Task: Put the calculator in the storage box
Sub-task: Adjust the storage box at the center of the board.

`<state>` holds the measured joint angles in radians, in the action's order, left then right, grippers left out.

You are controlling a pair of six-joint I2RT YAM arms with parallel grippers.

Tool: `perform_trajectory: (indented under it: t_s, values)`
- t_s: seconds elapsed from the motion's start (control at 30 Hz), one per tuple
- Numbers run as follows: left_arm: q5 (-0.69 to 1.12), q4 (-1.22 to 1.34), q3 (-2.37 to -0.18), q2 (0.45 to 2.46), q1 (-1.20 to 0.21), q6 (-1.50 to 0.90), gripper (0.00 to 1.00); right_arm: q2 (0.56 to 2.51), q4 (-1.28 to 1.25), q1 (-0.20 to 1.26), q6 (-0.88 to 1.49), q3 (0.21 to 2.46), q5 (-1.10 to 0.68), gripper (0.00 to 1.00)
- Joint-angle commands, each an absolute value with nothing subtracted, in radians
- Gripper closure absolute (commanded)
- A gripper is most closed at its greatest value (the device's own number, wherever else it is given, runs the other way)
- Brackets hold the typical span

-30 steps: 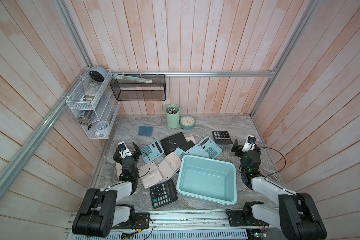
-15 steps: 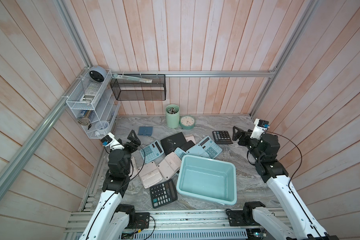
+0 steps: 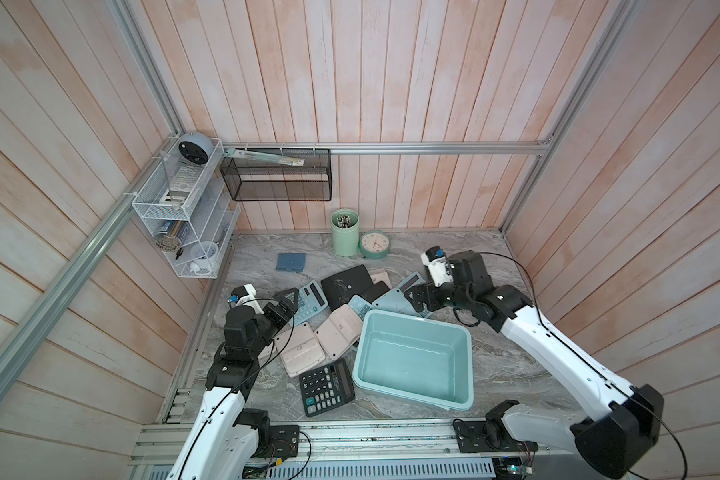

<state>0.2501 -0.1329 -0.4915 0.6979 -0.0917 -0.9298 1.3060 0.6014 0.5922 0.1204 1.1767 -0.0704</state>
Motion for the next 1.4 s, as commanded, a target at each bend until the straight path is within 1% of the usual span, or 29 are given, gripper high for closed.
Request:
perform_trajectory:
  t_s: [0.0,0.13,0.33,0.5,0.83,0.93,1.0,1.07,1.13,1.27,1.37]
  values:
    - [0.267,-0.160,-0.494,0.681,-0.095,-0.923,0.00,1.419,0.788,0.662,-0.032,1.254,0.126,0.04]
    - [0.262,-0.185,-0.501,0.684,-0.095,-0.904,0.00,1.524,0.844,0.709,-0.108,1.330,0.132,0.05]
    - [0.261,-0.188,-0.488,0.683,-0.095,-0.897,0.00,1.626,0.914,0.731,-0.216,1.401,0.104,0.06]
    - [0.262,-0.174,-0.484,0.696,-0.095,-0.897,0.00,1.718,1.052,0.737,-0.252,1.512,0.141,0.09]
    - [0.271,-0.141,-0.476,0.727,-0.095,-0.905,0.00,1.607,1.030,0.742,-0.235,1.520,0.074,0.08]
    - [0.269,-0.141,-0.474,0.724,-0.095,-0.905,0.00,1.568,1.006,0.742,-0.235,1.468,0.022,0.08]
    - [0.268,-0.139,-0.469,0.726,-0.095,-0.909,0.00,1.543,0.944,0.742,-0.237,1.386,0.006,0.08]
    - [0.271,-0.132,-0.468,0.729,-0.095,-0.913,0.00,1.525,0.875,0.742,-0.224,1.314,0.016,0.08]
    - [0.273,-0.129,-0.468,0.732,-0.096,-0.914,0.00,1.524,0.854,0.744,-0.234,1.289,0.030,0.08]
    - [0.275,-0.127,-0.469,0.735,-0.095,-0.914,0.00,1.545,0.832,0.742,-0.264,1.300,0.085,0.10]
    - [0.276,-0.121,-0.465,0.735,-0.095,-0.920,0.00,1.580,0.812,0.743,-0.284,1.314,0.118,0.14]
